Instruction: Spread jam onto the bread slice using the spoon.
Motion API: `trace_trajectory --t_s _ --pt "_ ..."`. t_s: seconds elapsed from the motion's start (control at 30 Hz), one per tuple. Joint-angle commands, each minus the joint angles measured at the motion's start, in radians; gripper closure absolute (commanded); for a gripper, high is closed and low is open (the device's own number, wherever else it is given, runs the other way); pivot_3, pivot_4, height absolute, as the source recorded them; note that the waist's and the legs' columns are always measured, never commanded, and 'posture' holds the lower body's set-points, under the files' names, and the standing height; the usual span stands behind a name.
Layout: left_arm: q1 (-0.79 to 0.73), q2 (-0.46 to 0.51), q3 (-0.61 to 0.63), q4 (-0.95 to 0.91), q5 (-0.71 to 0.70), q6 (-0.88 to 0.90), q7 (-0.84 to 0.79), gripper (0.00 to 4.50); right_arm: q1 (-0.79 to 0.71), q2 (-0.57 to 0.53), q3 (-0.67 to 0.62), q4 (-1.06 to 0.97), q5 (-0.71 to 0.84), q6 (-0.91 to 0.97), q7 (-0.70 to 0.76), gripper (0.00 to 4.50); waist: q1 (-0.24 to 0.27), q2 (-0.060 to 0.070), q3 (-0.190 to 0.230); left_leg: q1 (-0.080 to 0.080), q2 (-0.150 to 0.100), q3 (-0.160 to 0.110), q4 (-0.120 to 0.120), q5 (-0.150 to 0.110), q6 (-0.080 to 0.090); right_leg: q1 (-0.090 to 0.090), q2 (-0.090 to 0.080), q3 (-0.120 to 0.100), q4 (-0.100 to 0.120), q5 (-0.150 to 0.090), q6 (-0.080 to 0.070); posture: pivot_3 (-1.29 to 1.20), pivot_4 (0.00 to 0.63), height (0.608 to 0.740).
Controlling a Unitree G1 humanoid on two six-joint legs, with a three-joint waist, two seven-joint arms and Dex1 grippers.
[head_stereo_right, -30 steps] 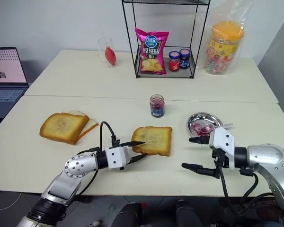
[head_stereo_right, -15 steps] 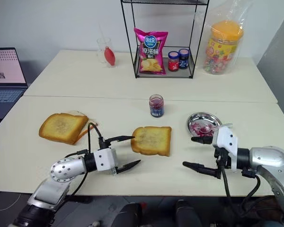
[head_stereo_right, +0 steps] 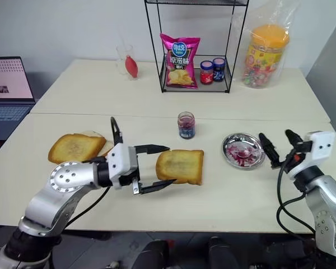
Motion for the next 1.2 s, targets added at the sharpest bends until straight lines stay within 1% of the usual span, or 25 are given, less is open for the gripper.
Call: trace_trajectory --t_s 0.03,0.17,0.33,0.43,0.5,0.7,0.9,1.0,1.03,1.13,1.2 --pt "-0.042 0.001 -0.004 -0.042 -0.032 0.049 -0.024 0.02 -0.024 0.017 -0.046 0.007 0.042 0.033 -0.071 0.0 -0.003 0.001 0.0 0.001 0.0 0.0 0.0 0.0 0.0 0.0 0.001 0.0 0.001 0.0 0.0 0.0 0.15 0.74" --pt "-0.103 -0.003 -0.053 -0.037 -0.001 0.044 -0.067 0.02 -0.068 0.067 -0.098 0.115 0.175 0.145 -0.141 0.0 -0.001 0.002 0.0 0.001 0.001 -0.001 0.0 0.0 0.0 0.0 0.002 -0.001 0.001 0.0 -0.001 0.0 0.15 0.74" --pt "-0.123 -0.025 -0.08 -0.027 0.02 0.04 -0.068 0.02 -0.14 0.104 -0.096 0.263 0.202 0.156 -0.155 0.0 -0.001 0.003 0.001 0.001 0.0 0.001 0.001 0.0 0.0 0.0 0.001 0.002 0.001 0.0 0.0 0.0 0.15 0.74" --pt "-0.128 -0.031 -0.086 -0.017 0.037 0.032 -0.068 0.02 -0.178 0.112 -0.101 0.346 0.191 0.135 -0.162 0.0 -0.002 0.004 0.001 0.001 0.0 0.003 0.0 0.0 0.0 -0.001 0.001 0.004 0.001 0.0 0.0 0.0 0.15 0.74" --pt "-0.133 -0.036 -0.087 -0.018 0.041 0.035 -0.066 0.02 -0.205 0.114 -0.091 0.394 0.201 0.134 -0.141 0.0 -0.002 0.004 0.001 0.001 0.0 0.003 0.0 0.0 0.0 -0.001 0.002 0.004 0.001 0.0 0.0 0.0 0.15 0.74" --pt "-0.129 -0.045 -0.09 -0.023 0.056 0.043 -0.062 0.02 -0.262 0.112 -0.082 0.481 0.227 0.148 -0.104 0.0 -0.002 0.004 0.001 0.001 0.0 0.003 0.0 0.0 0.0 -0.001 0.002 0.005 0.001 0.0 0.0 0.0 0.15 0.74" --pt "-0.126 -0.045 -0.089 -0.019 0.071 0.044 -0.061 0.02 -0.285 0.11 -0.091 0.518 0.236 0.139 -0.091 0.0 -0.004 0.004 0.001 0.002 0.0 0.007 0.0 0.0 0.0 -0.001 0.002 0.009 0.001 0.001 0.001 0.0 0.15 0.74" --pt "-0.126 -0.047 -0.088 -0.017 0.076 0.044 -0.06 0.0 -0.288 0.11 -0.091 0.527 0.236 0.134 -0.089 0.48 -0.006 0.004 0.001 0.002 0.0 0.011 0.001 0.0 0.0 -0.001 0.002 0.013 0.001 0.002 0.003 0.0 0.15 0.74" --pt "-0.127 -0.048 -0.087 -0.017 0.077 0.043 -0.059 0.0 -0.289 0.11 -0.091 0.53 0.235 0.131 -0.09 0.76 -0.006 0.004 0.001 0.002 0.0 0.012 0.001 0.0 0.0 -0.002 0.002 0.013 0.001 0.002 0.003 0.0 0.15 0.74" --pt "-0.124 -0.043 -0.085 -0.01 0.088 0.035 -0.062 0.0 -0.29 0.113 -0.096 0.535 0.24 0.126 -0.09 1.35 -0.007 0.004 0.001 0.002 0.0 0.013 0.001 0.0 0.0 -0.002 0.002 0.014 0.001 0.002 0.004 0.0 0.15 0.74" --pt "-0.121 -0.041 -0.081 -0.008 0.091 0.034 -0.063 0.0 -0.289 0.118 -0.099 0.533 0.252 0.124 -0.088 1.88 -0.007 0.004 0.001 0.002 0.0 0.013 0.001 0.0 0.0 -0.002 0.002 0.015 0.001 0.002 0.004 0.0 0.15 0.74"
